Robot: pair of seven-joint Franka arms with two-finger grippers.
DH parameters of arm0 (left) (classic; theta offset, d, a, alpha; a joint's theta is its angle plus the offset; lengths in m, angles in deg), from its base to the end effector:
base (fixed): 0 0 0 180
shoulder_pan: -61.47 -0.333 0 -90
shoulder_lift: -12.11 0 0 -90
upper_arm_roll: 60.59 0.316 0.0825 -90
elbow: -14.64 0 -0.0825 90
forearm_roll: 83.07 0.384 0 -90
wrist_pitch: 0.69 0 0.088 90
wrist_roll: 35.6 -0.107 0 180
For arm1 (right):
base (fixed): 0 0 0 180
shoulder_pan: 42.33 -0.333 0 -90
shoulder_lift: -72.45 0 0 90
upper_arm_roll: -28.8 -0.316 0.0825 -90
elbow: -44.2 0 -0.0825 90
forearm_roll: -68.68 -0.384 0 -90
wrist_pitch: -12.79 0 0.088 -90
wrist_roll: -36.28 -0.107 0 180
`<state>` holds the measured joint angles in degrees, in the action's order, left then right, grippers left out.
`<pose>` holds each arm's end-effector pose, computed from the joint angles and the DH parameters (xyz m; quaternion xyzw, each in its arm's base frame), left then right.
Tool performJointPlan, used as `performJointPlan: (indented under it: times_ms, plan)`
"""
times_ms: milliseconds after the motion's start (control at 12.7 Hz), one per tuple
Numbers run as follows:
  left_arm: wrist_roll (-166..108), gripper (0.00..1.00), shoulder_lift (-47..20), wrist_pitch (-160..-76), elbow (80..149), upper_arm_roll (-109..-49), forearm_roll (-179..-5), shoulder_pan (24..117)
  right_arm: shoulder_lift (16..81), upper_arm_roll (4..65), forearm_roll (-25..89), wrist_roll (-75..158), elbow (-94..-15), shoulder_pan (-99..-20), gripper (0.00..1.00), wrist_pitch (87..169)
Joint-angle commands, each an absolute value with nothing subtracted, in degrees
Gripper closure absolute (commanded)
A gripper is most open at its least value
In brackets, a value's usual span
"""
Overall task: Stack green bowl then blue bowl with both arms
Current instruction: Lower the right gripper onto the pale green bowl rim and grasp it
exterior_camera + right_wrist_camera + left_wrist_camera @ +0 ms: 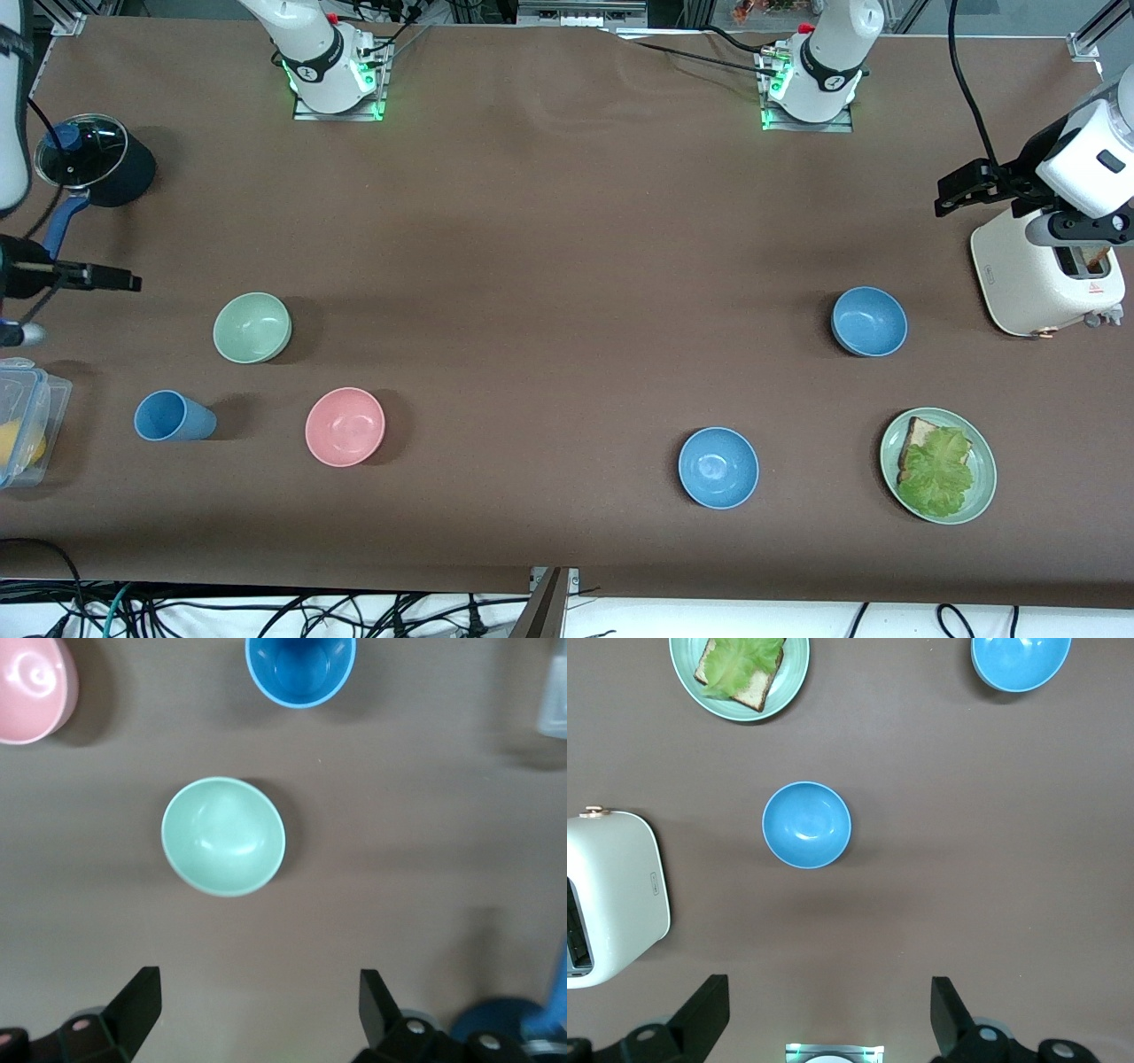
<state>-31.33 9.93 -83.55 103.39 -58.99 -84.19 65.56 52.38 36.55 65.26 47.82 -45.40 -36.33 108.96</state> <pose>0.5512 -0.0266 0.6036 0.9974 0.0150 -0.0708 0.0051 0.6210 -0.1362 0.4270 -0.9929 0.0244 0.1118 0.0309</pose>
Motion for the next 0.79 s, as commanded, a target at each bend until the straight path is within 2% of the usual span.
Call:
performJointPlan:
  times_ms: [0, 394, 709]
  plan:
    - [-31.1, 0.0, 9.1, -83.0, 101.6, -59.1, -85.0, 65.3, 53.5, 36.1, 61.2, 52.1, -55.0, -33.3, 0.01, 116.8]
    - [-31.1, 0.0, 9.1, -83.0, 101.6, -59.1, -85.0, 65.3, 53.6, 36.1, 59.6, 54.9, -65.8, -32.6, 0.01, 130.8]
    - [-31.1, 0.0, 9.1, -83.0, 101.6, -59.1, -85.0, 65.2, 52.8, 36.0, 56.1, 57.4, -71.0, -32.6, 0.01, 139.4]
